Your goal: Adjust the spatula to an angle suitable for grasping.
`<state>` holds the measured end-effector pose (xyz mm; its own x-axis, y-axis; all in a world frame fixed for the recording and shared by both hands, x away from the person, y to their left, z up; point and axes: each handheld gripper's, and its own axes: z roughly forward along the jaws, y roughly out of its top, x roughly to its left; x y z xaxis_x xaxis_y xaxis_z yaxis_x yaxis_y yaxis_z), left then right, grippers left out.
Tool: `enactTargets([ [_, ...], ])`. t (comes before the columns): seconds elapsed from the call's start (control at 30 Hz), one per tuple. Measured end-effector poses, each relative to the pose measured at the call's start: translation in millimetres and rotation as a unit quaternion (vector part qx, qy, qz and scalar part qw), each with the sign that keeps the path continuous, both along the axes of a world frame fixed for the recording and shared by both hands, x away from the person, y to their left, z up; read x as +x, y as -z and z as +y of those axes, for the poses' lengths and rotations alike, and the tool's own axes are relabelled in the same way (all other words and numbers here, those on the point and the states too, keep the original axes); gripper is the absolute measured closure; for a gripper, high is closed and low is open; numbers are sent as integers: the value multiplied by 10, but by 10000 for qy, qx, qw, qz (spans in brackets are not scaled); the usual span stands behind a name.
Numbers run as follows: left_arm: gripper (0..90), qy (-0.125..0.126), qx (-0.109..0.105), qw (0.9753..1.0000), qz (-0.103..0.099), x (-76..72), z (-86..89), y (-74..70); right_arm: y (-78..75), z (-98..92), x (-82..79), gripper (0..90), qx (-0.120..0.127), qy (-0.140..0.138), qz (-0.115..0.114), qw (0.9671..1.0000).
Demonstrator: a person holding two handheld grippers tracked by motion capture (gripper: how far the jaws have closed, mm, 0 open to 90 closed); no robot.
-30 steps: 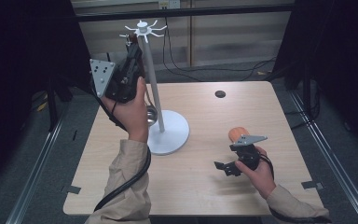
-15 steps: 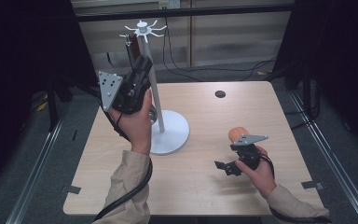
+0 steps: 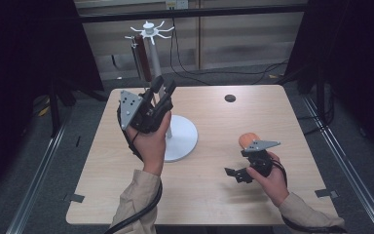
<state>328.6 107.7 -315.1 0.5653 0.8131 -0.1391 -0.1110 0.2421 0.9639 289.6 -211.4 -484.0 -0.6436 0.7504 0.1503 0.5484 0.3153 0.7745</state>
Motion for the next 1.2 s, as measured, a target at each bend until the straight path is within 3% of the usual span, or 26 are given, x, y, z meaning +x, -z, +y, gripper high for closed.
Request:
enactTargets([
  [0.23,501,62,31,10000,-18,6,-45,124,-11,-15,1,16,27,26,-4,10000],
  [0.37,470,130,187,9997,57,14,-62,205,-13,-17,5,16,40,38,-18,10000],
  [0.43,443,162,136,9997,90,14,-71,240,-12,-22,9,16,32,32,-31,10000],
  [0.5,410,188,290,9993,115,19,-56,283,-13,-29,14,16,38,39,-33,10000],
  [0.53,398,210,209,9994,153,20,-73,311,-14,-35,15,16,27,32,-32,10000],
  [0.63,371,209,367,9988,238,15,-68,376,-22,-50,20,16,42,87,-20,10000],
  [0.73,340,200,361,9986,327,14,-89,439,-21,-73,30,16,33,117,-24,9999],
  [0.77,333,195,637,9971,369,11,-66,458,-21,-83,33,16,26,119,-23,9999],
  [0.83,319,236,613,9971,396,6,-86,499,-22,-93,36,16,27,142,-20,9999],
  [0.87,316,245,757,9960,407,2,-77,523,-22,-94,38,16,37,161,-30,9999],
  [1.0,293,355,972,9933,515,-16,-96,617,-21,-106,40,16,29,180,-27,9998],
  [1.17,262,486,1035,9909,706,-35,-112,737,-17,-119,44,16,-33,177,-51,9998],
  [1.2,256,507,1170,9890,747,-38,-97,760,-16,-122,44,16,-30,194,-40,9998],
])
